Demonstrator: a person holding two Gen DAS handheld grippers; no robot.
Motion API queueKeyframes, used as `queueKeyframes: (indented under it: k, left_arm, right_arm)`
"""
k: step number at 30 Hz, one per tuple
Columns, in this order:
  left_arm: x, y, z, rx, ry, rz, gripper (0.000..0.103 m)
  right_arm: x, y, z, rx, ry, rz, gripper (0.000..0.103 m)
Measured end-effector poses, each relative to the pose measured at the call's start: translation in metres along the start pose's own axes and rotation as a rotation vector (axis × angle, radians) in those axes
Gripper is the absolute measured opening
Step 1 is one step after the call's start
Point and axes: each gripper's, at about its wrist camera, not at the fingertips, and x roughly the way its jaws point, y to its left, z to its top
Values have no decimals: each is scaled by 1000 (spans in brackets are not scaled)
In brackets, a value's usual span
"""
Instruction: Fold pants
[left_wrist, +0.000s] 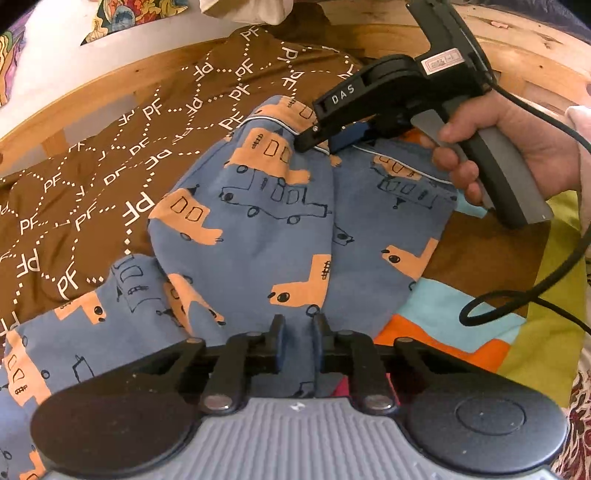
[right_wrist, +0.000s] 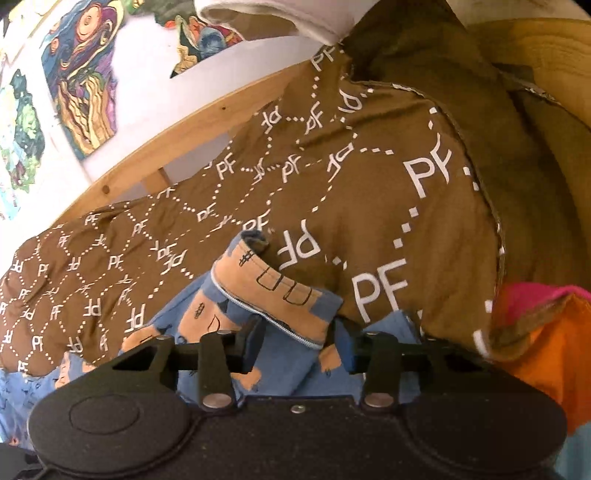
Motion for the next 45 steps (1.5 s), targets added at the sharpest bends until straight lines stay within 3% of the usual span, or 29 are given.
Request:
queueKeyframes:
  k: [6, 10, 14, 18, 23, 26, 27, 28, 30, 37, 42, 45]
  left_arm:
    - [0, 4, 1, -39, -6, 5, 6]
    - [-5, 5, 3, -50, -27, -2, 4]
    - [-15, -1, 3, 0, -62, -10, 4]
    - [-23, -11, -1, 93, -82, -30, 4]
    - [-19, -22, -5, 189, -44, -66, 4]
    - [-18, -16, -2, 155, -34, -106, 12]
    - [-18, -12, 1, 139, -31, -120, 28]
    - [-20, -8, 5, 130, -30, -132, 50]
    - [-25, 0, 18, 143, -58, -136, 65]
    - [-1, 14, 114, 243, -17, -116, 68]
    - [50, 9, 163, 135, -43, -251, 68]
    - [85, 6, 173, 42, 27, -330, 66]
  right_arm:
    - [-13, -2, -2, 5, -47, 23, 6]
    - [-36, 4, -3, -25, -109, 25, 5]
    - [-70, 10, -5, 12, -160, -6, 5]
    - [-113, 13, -26, 64, -199, -93, 5]
    - [-129, 4, -65, 154, -160, -203, 5]
    - [-124, -5, -81, 183, -134, -243, 5]
    - [-123, -8, -84, 199, -136, -246, 7]
    - [-122, -10, -87, 207, -141, -248, 10]
    - [-121, -11, -91, 215, -160, -244, 13]
    - [-124, -8, -107, 193, -186, -235, 43]
    - [-123, -11, -108, 200, -248, -207, 45]
    - [-123, -14, -109, 192, -272, -188, 45]
